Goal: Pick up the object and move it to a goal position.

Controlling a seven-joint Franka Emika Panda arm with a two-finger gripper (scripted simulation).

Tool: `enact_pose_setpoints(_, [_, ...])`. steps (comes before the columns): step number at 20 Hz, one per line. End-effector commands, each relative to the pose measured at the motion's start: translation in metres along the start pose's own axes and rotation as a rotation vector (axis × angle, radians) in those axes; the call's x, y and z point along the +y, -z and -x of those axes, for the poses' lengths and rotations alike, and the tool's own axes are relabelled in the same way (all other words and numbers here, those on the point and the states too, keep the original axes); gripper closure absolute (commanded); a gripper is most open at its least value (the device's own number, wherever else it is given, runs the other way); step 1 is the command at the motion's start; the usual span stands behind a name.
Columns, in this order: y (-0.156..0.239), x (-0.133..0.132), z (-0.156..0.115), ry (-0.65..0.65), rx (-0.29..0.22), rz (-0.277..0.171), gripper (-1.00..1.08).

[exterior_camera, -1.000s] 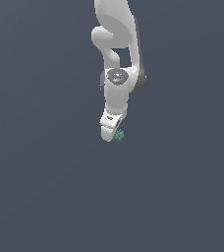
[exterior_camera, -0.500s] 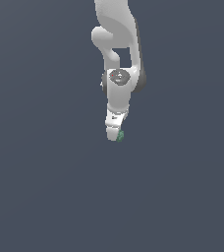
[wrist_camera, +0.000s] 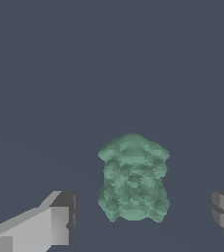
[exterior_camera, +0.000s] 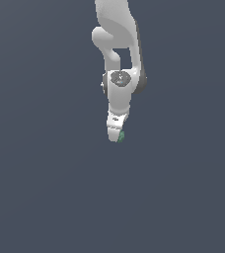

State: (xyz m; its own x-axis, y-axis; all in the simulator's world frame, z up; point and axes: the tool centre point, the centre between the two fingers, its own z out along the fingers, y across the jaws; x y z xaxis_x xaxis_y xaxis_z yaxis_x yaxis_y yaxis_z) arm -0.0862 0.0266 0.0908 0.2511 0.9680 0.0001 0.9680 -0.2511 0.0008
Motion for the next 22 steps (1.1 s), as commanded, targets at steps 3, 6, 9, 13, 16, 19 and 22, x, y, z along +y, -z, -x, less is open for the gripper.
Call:
enact_pose_setpoints(3, [-0.016, -0.001, 0.000, 0.002, 0.000, -0.001, -0.92])
enact_pose_setpoints(6, [-0.031, -0.002, 0.000, 0.004, 0.000, -0.001, -0.92])
enact_pose_setpoints(9, [-0.041, -0.001, 0.000, 0.005, 0.000, -0.001, -0.92])
enact_pose_setpoints(13, [-0.046, -0.001, 0.000, 0.005, 0.000, -0.001, -0.92])
enact_pose_setpoints(16, [-0.046, -0.001, 0.000, 0.005, 0.000, -0.001, 1.08])
enact_pose_setpoints(19, [-0.046, -0.001, 0.000, 0.005, 0.000, -0.001, 1.08])
enact_pose_setpoints(22, [-0.046, -0.001, 0.000, 0.005, 0.000, -0.001, 1.08])
